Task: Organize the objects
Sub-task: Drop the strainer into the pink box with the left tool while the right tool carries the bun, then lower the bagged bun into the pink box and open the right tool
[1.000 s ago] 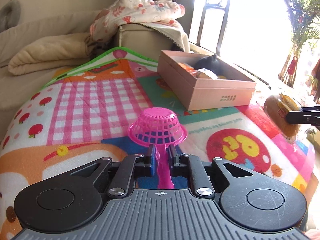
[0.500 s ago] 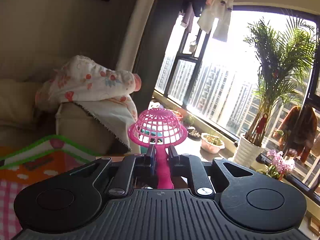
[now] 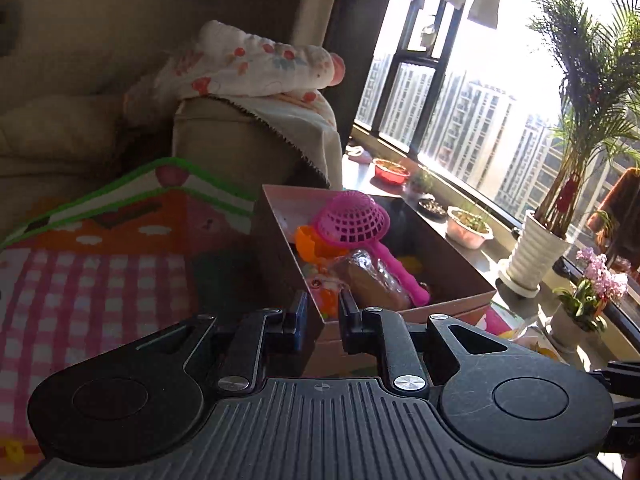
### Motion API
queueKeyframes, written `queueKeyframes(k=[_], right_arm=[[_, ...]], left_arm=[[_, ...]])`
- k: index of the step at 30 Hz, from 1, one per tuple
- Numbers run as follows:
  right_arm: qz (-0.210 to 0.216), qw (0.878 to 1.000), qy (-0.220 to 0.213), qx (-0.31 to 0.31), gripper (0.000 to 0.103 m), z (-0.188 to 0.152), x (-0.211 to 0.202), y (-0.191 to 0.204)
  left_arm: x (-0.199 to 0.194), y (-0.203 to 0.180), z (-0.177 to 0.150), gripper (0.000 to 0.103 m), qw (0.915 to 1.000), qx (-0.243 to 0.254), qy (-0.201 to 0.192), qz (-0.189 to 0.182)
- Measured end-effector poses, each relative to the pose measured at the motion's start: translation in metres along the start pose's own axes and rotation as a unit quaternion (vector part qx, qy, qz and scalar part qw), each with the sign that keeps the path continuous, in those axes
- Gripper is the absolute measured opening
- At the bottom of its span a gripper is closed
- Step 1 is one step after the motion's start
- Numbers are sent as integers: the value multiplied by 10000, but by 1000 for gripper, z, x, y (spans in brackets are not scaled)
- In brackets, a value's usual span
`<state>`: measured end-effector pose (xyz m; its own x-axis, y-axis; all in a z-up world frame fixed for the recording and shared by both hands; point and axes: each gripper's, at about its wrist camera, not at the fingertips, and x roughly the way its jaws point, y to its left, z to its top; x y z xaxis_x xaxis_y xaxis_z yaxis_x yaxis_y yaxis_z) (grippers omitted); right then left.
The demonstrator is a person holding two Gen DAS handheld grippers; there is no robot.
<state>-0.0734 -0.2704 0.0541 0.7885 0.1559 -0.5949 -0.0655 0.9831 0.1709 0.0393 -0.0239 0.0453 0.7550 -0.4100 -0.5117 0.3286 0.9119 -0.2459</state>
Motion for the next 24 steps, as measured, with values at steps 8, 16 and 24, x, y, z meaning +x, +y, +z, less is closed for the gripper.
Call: queueKeyframes(k=[8,16,24], right_arm=[[-186,9971,-646,-357,47,86,10,22],[179,9998,-46,-7,47,136,85,29],[311,9968,739,-9,47,108,162,68]], left_arm=[[-17,44,-38,18,9963,-729,449,40],[-35,57,-45,18,9956,-880,322,-59],[-28,62,-52,18,9936,-1010,482,-129]])
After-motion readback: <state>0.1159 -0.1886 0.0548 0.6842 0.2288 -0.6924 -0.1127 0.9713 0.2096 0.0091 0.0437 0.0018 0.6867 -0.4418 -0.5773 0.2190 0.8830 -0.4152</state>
